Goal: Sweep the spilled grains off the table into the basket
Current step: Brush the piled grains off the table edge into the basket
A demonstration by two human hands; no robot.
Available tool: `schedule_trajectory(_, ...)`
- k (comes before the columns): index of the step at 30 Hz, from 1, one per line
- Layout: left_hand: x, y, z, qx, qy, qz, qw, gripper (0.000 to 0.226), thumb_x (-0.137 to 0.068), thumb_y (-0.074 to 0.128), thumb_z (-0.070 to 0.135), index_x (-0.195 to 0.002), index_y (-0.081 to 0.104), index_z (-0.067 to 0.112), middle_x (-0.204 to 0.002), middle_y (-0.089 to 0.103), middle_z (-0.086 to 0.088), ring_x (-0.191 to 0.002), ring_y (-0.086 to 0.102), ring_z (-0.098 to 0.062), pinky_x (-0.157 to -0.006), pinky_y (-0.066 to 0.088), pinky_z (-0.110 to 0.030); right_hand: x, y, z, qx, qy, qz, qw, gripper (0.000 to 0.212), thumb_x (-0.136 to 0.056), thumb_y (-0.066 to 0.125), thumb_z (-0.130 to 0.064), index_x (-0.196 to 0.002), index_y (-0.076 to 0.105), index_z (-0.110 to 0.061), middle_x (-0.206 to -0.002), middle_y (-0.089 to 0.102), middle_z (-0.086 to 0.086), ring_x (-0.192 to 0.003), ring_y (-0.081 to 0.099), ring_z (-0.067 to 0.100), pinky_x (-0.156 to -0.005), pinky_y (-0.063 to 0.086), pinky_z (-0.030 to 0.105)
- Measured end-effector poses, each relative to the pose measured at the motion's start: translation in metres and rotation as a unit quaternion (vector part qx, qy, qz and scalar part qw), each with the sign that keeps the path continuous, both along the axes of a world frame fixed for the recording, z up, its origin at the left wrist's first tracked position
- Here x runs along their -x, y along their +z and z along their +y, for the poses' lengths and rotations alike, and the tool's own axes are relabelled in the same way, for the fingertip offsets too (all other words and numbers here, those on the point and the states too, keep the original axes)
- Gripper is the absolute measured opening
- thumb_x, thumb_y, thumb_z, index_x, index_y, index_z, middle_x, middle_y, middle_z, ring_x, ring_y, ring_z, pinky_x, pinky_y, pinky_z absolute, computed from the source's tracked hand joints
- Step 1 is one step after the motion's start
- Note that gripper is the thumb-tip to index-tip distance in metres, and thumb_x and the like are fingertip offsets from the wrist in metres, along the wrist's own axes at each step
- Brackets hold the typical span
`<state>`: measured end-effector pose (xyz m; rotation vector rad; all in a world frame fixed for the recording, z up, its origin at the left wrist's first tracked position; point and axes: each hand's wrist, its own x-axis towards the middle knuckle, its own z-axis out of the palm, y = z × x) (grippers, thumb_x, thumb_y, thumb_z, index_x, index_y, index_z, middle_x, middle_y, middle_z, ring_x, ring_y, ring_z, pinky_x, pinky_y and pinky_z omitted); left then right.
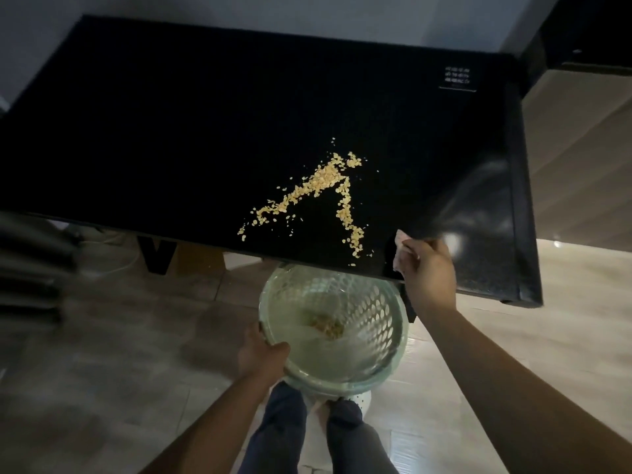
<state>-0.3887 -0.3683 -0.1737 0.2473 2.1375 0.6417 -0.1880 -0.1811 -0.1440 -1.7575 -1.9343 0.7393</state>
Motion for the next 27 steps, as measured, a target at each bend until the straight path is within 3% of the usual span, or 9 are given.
schedule_trajectory(3,0.012,-0.004,0.006,0.013,-0.010,0.004,1.000,0.055,-0.071,0.066,0.010,-0.122,0.046,0.019,-0.097,0.056,-0.001,-0.084,0.059,-0.024,-0.069,0.058,-0.045,0.022,-0.012,-0.008,-0.012,-0.004,0.024,1.000,0.025,-0.092,0.059,-0.009,-0.116,0.066,-0.007,-0.115,0.054,0.008,-0.103,0.054,0.025,-0.089,0.041,0.022)
schedule_trajectory(7,0.028,-0.008,0.013,0.022,-0.036,0.015,0.999,0.054,-0.074,0.065,0.009,-0.124,0.046,0.019,-0.092,0.053,0.002,-0.075,0.057,-0.018,-0.059,0.056,-0.036,0.047,-0.016,-0.035,0.014,0.131,0.041,0.990,0.023,-0.092,0.060,-0.012,-0.113,0.069,-0.014,-0.114,0.054,-0.001,-0.101,0.050,0.013,-0.086,0.031,0.001)
schedule_trajectory(10,0.038,-0.007,0.015,0.024,-0.046,0.014,0.999,0.053,-0.075,0.065,0.009,-0.123,0.046,0.019,-0.089,0.051,0.005,-0.073,0.055,-0.014,-0.058,0.053,-0.032,0.055,-0.011,-0.055,0.032,0.183,0.079,0.979,0.023,-0.089,0.062,-0.004,-0.108,0.071,-0.013,-0.103,0.055,-0.009,-0.092,0.055,0.007,-0.082,0.033,0.000)
schedule_trajectory(13,0.048,-0.005,0.018,0.022,-0.042,0.001,0.999,0.049,-0.075,0.065,0.010,-0.118,0.045,0.021,-0.094,0.055,-0.001,-0.076,0.057,-0.018,-0.064,0.057,-0.039,0.052,0.002,-0.065,0.031,0.133,0.104,0.985,0.024,-0.089,0.062,-0.003,-0.107,0.072,-0.015,-0.097,0.054,-0.016,-0.089,0.055,-0.003,-0.078,0.036,0.001)
schedule_trajectory(15,0.055,-0.004,0.018,0.020,-0.038,-0.016,0.999,0.049,-0.075,0.065,0.008,-0.116,0.043,0.023,-0.097,0.056,-0.004,-0.079,0.058,-0.022,-0.065,0.059,-0.043,0.046,0.016,-0.062,0.017,0.091,0.098,0.991,0.024,-0.090,0.062,-0.005,-0.109,0.071,-0.016,-0.093,0.054,-0.012,-0.086,0.056,0.003,-0.072,0.036,0.002)
schedule_trajectory(19,0.063,0.000,0.021,0.017,-0.059,-0.021,0.998,0.055,-0.078,0.064,0.008,-0.127,0.042,0.019,-0.102,0.054,-0.005,-0.081,0.056,-0.022,-0.055,0.053,-0.031,0.015,0.029,-0.040,-0.048,-0.011,0.061,0.997,0.023,-0.091,0.060,-0.008,-0.112,0.070,-0.012,-0.095,0.056,0.004,-0.083,0.054,0.018,-0.071,0.037,0.011)
schedule_trajectory(22,0.063,0.001,0.025,0.016,-0.078,-0.025,0.997,0.059,-0.079,0.064,0.009,-0.132,0.040,0.019,-0.104,0.053,-0.005,-0.081,0.055,-0.023,-0.052,0.048,-0.027,-0.014,0.025,-0.019,-0.054,-0.118,0.035,0.991,0.022,-0.091,0.060,-0.008,-0.111,0.069,-0.008,-0.098,0.054,0.002,-0.089,0.054,0.020,-0.075,0.035,0.022)
schedule_trajectory(27,0.049,-0.001,0.036,0.029,-0.048,-0.059,0.997,0.061,-0.067,0.067,0.017,-0.121,0.042,0.027,-0.110,0.056,-0.008,-0.094,0.059,-0.031,-0.070,0.058,-0.048,-0.030,-0.006,0.006,0.000,-0.148,0.036,0.988,0.024,-0.090,0.061,-0.005,-0.113,0.068,-0.004,-0.108,0.057,0.016,-0.096,0.055,0.027,-0.081,0.032,0.015)
